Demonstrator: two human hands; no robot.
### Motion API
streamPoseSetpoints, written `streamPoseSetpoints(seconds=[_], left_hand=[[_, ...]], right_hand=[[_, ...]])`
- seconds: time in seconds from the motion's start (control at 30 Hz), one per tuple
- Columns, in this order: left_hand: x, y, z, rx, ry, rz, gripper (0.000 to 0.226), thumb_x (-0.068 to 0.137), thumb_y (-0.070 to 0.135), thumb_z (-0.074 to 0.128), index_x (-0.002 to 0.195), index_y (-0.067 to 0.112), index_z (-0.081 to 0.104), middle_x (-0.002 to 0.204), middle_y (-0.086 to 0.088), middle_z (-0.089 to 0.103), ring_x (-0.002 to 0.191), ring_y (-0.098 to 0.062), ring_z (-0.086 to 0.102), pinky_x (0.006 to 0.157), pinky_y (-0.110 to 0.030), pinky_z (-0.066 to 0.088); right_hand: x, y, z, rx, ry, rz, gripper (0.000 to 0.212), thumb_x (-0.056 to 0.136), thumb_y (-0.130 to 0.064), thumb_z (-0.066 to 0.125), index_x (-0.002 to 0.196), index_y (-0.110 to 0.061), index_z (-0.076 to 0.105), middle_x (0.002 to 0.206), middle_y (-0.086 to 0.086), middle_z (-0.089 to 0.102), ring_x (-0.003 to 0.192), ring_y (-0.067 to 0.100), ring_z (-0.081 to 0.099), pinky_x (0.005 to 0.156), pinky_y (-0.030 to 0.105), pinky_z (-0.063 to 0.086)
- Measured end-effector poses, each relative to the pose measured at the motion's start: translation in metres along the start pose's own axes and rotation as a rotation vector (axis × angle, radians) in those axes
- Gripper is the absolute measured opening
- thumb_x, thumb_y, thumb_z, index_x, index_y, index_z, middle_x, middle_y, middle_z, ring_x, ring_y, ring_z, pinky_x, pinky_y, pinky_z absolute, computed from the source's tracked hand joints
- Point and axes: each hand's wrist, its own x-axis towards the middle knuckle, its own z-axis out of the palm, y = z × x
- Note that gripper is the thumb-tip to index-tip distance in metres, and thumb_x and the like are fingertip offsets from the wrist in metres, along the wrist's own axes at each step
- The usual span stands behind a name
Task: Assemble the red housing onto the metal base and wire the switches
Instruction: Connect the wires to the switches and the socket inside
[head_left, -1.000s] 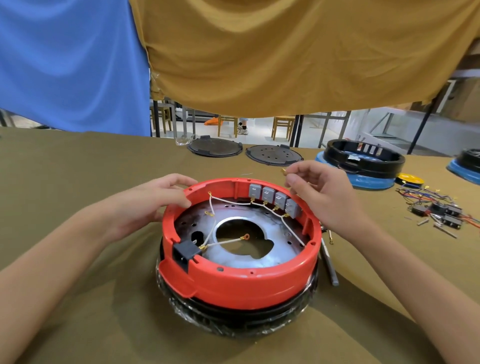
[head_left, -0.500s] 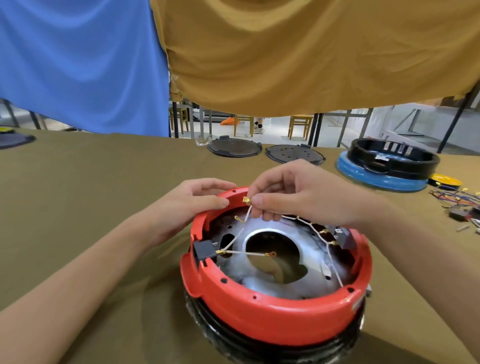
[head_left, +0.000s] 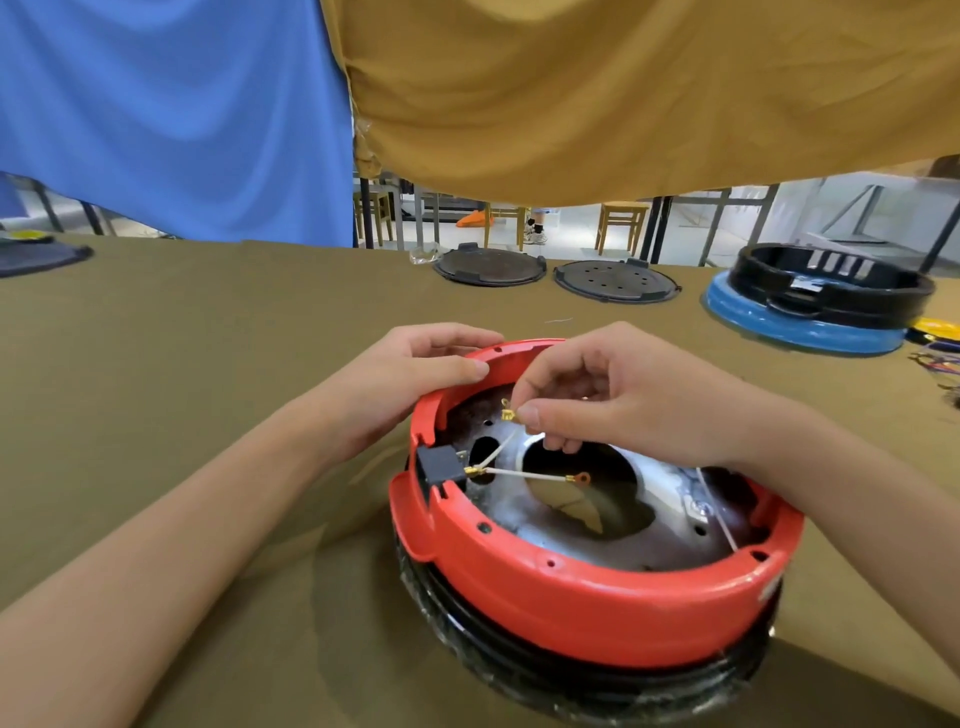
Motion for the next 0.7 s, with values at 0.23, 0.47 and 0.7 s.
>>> streamPoseSetpoints(seconds=[0.23, 0.47, 0.7], left_hand=[[0.000, 0.000, 0.000, -0.012, -0.008, 0.000, 0.031, 0.092, 0.007, 0.062, 0.121, 0.016, 0.067, 0.110, -0.005, 0.073, 0.091, -0.015, 0.071, 0.077, -0.022, 0.056], [-0.002, 0.005, -0.004, 0.099, -0.072, 0.041, 0.043, 0.091, -0.002, 0.058, 0.123, 0.025, 0.065, 0.121, 0.004, 0.070, 0.106, -0.019, 0.069, 0.088, -0.031, 0.057], [-0.009, 0.024, -0.015, 0.408, 0.000, -0.003, 0.058, 0.062, 0.023, 0.051, 0.116, 0.039, 0.062, 0.115, 0.007, 0.063, 0.089, -0.011, 0.066, 0.075, -0.032, 0.054]], right_hand=[[-0.001, 0.000, 0.000, 0.012, 0.025, -0.014, 0.006, 0.088, -0.015, 0.072, 0.091, -0.012, 0.075, 0.072, 0.007, 0.073, 0.062, 0.012, 0.068, 0.062, 0.018, 0.054], [-0.003, -0.003, -0.006, -0.009, 0.068, -0.023, 0.004, 0.088, -0.014, 0.072, 0.090, -0.012, 0.074, 0.076, 0.006, 0.074, 0.068, 0.015, 0.070, 0.068, 0.023, 0.058], [-0.005, -0.003, -0.029, 0.316, 0.443, 0.060, 0.010, 0.089, -0.013, 0.068, 0.081, -0.014, 0.074, 0.076, 0.003, 0.075, 0.066, 0.011, 0.064, 0.061, 0.018, 0.052]])
